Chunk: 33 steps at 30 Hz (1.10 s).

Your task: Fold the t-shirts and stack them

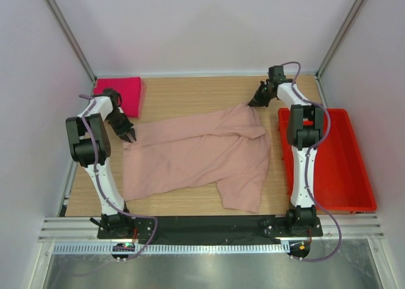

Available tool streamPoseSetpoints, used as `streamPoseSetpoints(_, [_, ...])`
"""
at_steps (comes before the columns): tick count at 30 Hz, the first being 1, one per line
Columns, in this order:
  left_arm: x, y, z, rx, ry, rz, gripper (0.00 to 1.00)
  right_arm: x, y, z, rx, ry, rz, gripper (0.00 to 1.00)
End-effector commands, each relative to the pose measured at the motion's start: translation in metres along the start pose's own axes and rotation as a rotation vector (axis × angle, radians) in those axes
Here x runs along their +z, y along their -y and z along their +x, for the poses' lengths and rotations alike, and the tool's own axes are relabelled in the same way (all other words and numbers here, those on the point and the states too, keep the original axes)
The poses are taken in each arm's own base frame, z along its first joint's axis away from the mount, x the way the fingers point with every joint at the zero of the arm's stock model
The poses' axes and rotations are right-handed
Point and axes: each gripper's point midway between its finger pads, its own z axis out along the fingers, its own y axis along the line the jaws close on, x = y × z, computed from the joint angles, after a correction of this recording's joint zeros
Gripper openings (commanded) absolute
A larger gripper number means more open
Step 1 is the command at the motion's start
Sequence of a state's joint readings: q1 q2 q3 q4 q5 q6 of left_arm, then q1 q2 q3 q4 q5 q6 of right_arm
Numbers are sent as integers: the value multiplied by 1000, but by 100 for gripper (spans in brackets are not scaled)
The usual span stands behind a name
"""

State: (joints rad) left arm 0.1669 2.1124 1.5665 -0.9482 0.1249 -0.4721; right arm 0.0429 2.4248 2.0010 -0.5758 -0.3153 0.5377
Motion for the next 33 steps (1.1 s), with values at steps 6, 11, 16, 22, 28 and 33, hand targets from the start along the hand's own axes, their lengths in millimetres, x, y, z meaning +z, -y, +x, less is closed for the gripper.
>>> streamPoseSetpoints(6, [21, -43, -6, -20, 20, -158, 26, -11, -5, -51, -12, 170, 85, 1])
streamPoseSetpoints(11, [19, -41, -8, -33, 26, -146, 26, -43, -7, -54, -7, 221, 163, 1])
streamPoseSetpoints(16, [11, -38, -12, -26, 39, -135, 25, -56, -9, -51, -44, 191, 179, 4])
streamPoseSetpoints(22, [-17, -25, -12, -21, 73, -79, 32, -101, -4, -57, -115, 205, 295, 30])
streamPoseSetpoints(28, [-58, -19, -11, -11, 141, -38, 42, -149, -37, -27, -147, 220, 217, 42])
streamPoseSetpoints(33, [-87, -9, -8, 6, 188, 17, 46, -152, -82, 55, -306, 83, 112, 42])
